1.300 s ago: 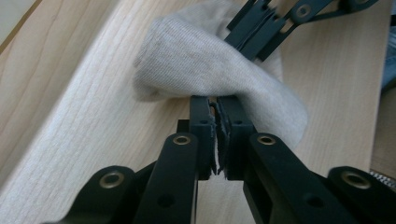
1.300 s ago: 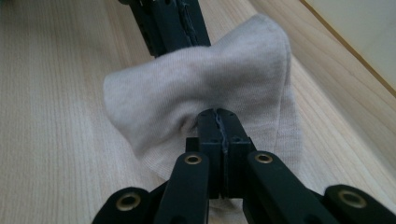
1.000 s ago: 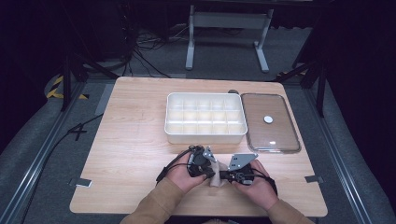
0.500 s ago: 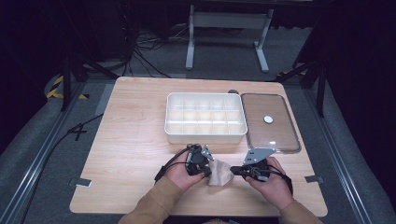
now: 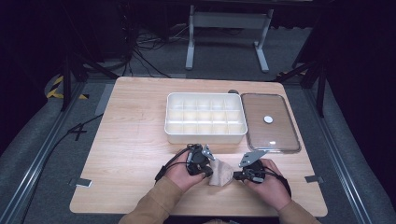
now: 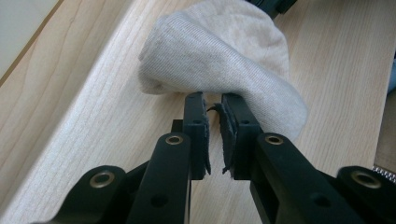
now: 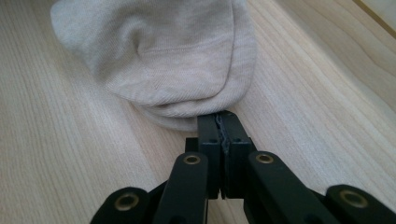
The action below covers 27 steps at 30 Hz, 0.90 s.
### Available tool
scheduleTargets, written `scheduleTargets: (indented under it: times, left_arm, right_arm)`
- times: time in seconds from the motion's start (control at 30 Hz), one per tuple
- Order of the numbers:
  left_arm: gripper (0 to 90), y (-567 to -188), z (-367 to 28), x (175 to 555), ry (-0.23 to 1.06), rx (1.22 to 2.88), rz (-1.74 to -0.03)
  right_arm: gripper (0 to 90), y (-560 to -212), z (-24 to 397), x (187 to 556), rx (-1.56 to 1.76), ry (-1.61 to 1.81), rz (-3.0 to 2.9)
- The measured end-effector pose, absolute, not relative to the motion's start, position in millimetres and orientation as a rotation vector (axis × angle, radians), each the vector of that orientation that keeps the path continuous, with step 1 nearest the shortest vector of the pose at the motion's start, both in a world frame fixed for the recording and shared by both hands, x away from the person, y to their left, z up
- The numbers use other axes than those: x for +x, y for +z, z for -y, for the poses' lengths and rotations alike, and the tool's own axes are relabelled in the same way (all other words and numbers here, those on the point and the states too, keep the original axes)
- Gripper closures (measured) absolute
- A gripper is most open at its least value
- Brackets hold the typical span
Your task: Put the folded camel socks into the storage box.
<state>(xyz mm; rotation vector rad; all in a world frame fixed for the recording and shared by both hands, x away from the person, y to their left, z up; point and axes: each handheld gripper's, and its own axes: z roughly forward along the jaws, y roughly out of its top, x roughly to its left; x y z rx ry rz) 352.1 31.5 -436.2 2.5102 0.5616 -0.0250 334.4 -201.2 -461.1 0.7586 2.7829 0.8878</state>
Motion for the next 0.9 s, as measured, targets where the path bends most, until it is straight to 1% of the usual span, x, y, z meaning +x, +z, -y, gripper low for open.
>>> scheduleTargets:
  times: [0.4,0.53,0.9]
  left_arm:
    - [79.6,-433,-21,349,0.010,2.476,-0.516]
    - [77.9,-433,-17,347,-0.011,2.455,-0.518]
    - [75.7,-441,-9,346,-0.041,2.483,-0.549]
  right_arm:
    - [88.3,-462,191,332,0.735,0.914,-2.781]
    - [88.2,-463,188,331,0.725,0.918,-2.783]
    - [88.2,-462,186,330,0.711,0.917,-2.788]
